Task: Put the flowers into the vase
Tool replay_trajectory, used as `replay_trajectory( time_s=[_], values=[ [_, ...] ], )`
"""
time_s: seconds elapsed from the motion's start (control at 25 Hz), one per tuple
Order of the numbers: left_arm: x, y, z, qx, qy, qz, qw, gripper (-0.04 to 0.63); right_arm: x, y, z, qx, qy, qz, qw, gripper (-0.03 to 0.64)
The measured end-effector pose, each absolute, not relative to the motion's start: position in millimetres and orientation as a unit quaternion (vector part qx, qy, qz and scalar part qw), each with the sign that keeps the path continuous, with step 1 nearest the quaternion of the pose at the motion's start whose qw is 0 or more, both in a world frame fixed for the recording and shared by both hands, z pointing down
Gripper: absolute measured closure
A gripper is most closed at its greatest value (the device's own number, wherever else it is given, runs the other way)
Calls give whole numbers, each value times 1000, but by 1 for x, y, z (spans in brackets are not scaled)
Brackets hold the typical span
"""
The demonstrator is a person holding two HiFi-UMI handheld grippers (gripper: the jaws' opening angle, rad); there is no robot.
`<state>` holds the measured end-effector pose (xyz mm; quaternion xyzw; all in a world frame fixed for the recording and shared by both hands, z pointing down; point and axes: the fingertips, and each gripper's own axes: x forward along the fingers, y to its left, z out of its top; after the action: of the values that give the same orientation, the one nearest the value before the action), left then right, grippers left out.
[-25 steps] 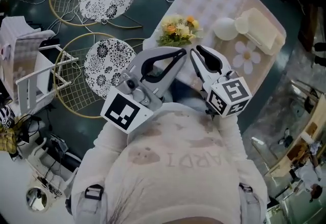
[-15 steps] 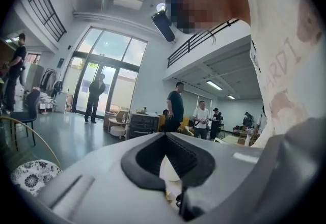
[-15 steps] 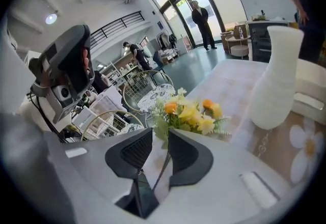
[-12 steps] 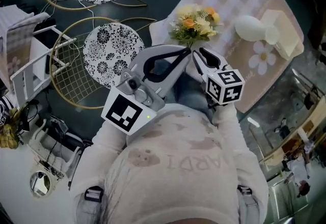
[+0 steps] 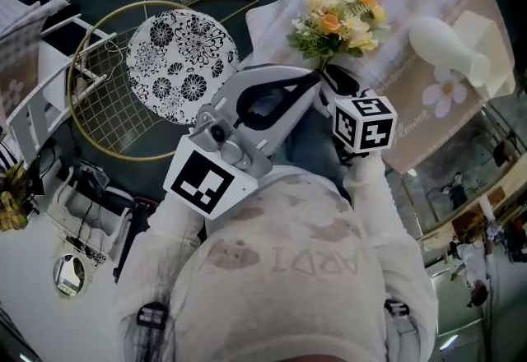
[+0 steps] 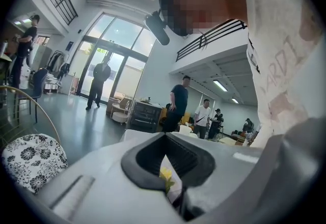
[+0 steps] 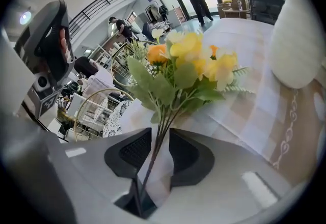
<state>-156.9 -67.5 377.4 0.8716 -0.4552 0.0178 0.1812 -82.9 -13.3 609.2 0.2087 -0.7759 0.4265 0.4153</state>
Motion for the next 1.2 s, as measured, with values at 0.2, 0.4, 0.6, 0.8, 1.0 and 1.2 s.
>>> replay_trajectory(
  time_s=[0.2, 0.4, 0.6, 0.8, 1.0, 1.2],
  values=[
    [-169, -69, 386, 866, -463, 22, 186, 595, -80, -10, 623, 221, -759, 421, 446, 527],
    [-171, -68, 385, 863, -470, 26, 184, 595, -73, -11, 623, 236, -734, 466, 433, 566],
    [-162, -78, 362, 867, -466, 20, 177, 595, -74, -27, 600, 235, -750, 462, 410, 571],
    [-157, -71, 354, 875, -457, 10, 160, 595, -102, -43, 570, 233, -795, 438, 349, 571],
    [-135, -61, 328, 885, -440, 0, 152, 595, -117, -69, 496, 222, -857, 390, 255, 571],
    [-106, -55, 299, 899, -415, -20, 140, 595, -109, -101, 415, 237, -898, 332, 162, 571]
  ],
)
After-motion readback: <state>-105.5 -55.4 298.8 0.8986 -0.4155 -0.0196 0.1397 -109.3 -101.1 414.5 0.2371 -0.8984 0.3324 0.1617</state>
